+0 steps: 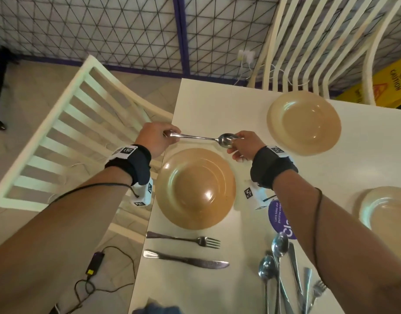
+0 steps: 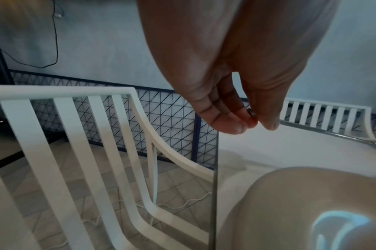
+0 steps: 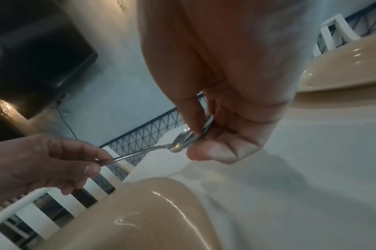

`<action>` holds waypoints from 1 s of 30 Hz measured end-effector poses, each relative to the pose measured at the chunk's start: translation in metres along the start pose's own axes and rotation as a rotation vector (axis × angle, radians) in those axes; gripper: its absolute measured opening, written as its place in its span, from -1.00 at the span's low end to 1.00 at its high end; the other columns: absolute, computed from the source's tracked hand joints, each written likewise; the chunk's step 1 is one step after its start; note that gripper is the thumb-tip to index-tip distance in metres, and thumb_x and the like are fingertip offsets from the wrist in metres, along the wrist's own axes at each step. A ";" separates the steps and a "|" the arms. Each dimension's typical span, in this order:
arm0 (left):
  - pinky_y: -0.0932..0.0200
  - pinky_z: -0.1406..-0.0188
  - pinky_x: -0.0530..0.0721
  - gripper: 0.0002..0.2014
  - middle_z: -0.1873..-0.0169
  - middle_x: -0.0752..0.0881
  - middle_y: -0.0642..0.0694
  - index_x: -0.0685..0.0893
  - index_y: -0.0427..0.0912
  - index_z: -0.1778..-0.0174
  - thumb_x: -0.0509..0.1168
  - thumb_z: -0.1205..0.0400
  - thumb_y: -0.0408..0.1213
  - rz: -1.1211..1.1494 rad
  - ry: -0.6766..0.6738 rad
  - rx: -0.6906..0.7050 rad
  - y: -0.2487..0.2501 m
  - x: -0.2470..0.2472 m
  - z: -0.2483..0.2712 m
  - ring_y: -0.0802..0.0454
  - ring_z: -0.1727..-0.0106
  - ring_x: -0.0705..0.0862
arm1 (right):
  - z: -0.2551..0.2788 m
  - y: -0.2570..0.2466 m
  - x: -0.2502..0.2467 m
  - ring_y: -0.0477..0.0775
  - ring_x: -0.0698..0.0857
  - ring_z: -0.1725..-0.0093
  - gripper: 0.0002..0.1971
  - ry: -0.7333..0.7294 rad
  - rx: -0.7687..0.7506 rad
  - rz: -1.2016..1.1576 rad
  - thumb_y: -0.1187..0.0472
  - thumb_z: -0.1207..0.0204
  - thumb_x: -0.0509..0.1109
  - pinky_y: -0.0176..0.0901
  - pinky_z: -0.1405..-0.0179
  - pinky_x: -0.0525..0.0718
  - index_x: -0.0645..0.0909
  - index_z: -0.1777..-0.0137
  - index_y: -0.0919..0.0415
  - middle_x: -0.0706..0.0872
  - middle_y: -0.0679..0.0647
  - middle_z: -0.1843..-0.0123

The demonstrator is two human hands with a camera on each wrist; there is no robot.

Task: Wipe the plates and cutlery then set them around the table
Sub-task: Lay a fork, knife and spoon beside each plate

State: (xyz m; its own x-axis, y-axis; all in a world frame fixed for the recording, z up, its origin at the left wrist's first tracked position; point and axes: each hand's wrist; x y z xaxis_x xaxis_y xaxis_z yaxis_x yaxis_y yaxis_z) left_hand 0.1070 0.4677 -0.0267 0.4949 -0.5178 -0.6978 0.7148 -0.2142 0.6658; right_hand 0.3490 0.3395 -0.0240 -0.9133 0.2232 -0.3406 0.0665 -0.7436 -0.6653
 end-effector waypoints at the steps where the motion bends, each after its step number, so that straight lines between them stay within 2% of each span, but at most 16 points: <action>1: 0.20 -0.10 0.64 -0.80 0.04 0.82 -0.06 0.86 -0.04 -0.11 0.53 -0.58 -0.27 -0.010 -0.004 -0.004 -0.005 0.003 -0.005 0.01 0.07 0.70 | -0.004 -0.001 0.002 0.08 0.59 0.51 -0.89 0.015 0.016 0.030 0.28 -0.64 0.27 -0.33 0.71 0.47 0.64 -0.01 0.19 0.78 0.19 0.24; 4: 0.17 -0.17 0.62 -0.81 -0.01 0.83 -0.05 0.86 -0.06 -0.10 0.54 -0.57 -0.24 -0.033 -0.023 -0.022 -0.019 0.011 -0.016 -0.02 -0.03 0.73 | -0.014 -0.001 0.007 0.00 0.59 0.57 -0.91 0.052 0.048 0.096 0.30 -0.62 0.31 -0.39 0.73 0.46 0.65 0.01 0.21 0.80 0.17 0.24; 7: 0.21 -0.12 0.56 -0.80 0.07 0.78 -0.04 0.86 -0.07 -0.12 0.53 -0.58 -0.25 -0.027 -0.031 -0.026 -0.030 0.017 -0.020 0.01 0.00 0.68 | -0.021 0.001 0.010 -0.14 0.56 0.73 -0.91 0.065 0.057 0.124 0.31 -0.61 0.34 -0.43 0.71 0.47 0.63 0.11 0.18 0.82 0.16 0.24; 9: 0.22 -0.08 0.51 -0.79 0.14 0.69 0.03 0.86 -0.06 -0.13 0.52 -0.59 -0.23 -0.049 -0.017 -0.009 -0.035 0.021 -0.021 0.05 0.03 0.64 | -0.025 0.004 0.011 -0.18 0.55 0.75 -0.92 0.064 0.057 0.130 0.31 -0.61 0.36 -0.43 0.70 0.49 0.65 0.11 0.19 0.84 0.16 0.23; 15: 0.03 -0.11 0.60 -0.79 0.11 0.58 -0.02 0.86 0.09 -0.14 0.50 -0.59 -0.12 -0.133 0.041 0.000 -0.041 0.028 -0.022 -0.06 0.04 0.63 | -0.027 0.008 0.012 -0.12 0.61 0.62 -0.93 0.043 0.065 0.141 0.29 -0.59 0.40 -0.40 0.67 0.53 0.70 -0.01 0.27 0.86 0.19 0.17; 20: 0.01 -0.14 0.63 -0.78 0.09 0.62 -0.02 0.85 0.13 -0.17 0.49 -0.60 -0.09 -0.147 0.051 0.006 -0.038 0.028 -0.019 -0.07 0.00 0.66 | -0.023 0.011 0.009 -0.08 0.65 0.57 -0.86 0.033 0.054 0.124 0.25 -0.60 0.40 -0.37 0.62 0.57 0.71 -0.06 0.29 0.86 0.16 0.19; 22: 0.04 -0.14 0.61 -0.77 0.06 0.64 -0.01 0.84 0.14 -0.18 0.50 -0.60 -0.09 -0.145 0.040 0.002 -0.036 0.026 -0.017 -0.04 -0.01 0.65 | -0.017 0.013 0.005 -0.03 0.69 0.48 -0.85 0.025 0.056 0.115 0.21 -0.62 0.40 -0.35 0.60 0.60 0.70 -0.08 0.28 0.86 0.16 0.16; 25: -0.01 -0.20 0.64 -0.73 0.01 0.68 -0.02 0.82 0.15 -0.22 0.50 -0.60 -0.14 -0.123 0.037 -0.006 -0.030 0.018 -0.008 -0.08 -0.06 0.68 | -0.003 0.019 -0.008 0.05 0.68 0.42 -0.80 0.033 0.056 0.086 0.15 -0.64 0.39 -0.31 0.58 0.62 0.68 -0.09 0.29 0.85 0.19 0.09; 30: -0.09 -0.24 0.69 -0.65 -0.10 0.69 -0.02 0.74 0.16 -0.34 0.45 -0.66 -0.26 -0.048 0.162 0.003 -0.009 -0.007 0.023 -0.06 -0.04 0.70 | 0.037 0.045 -0.047 0.11 0.69 0.34 -0.79 0.107 -0.015 -0.008 0.09 -0.62 0.41 -0.10 0.30 0.73 0.69 -0.04 0.25 0.83 0.20 0.11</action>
State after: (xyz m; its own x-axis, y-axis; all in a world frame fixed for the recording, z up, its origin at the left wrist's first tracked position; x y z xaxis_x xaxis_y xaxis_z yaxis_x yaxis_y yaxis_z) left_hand 0.0860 0.4546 -0.0213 0.5340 -0.3667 -0.7619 0.7380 -0.2375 0.6316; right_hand 0.3799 0.2729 -0.0135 -0.8655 0.2957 -0.4043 0.0664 -0.7323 -0.6777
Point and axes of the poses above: each hand's wrist, its own z-axis away from the middle knuckle, its own x-axis out of the palm, y = z × x
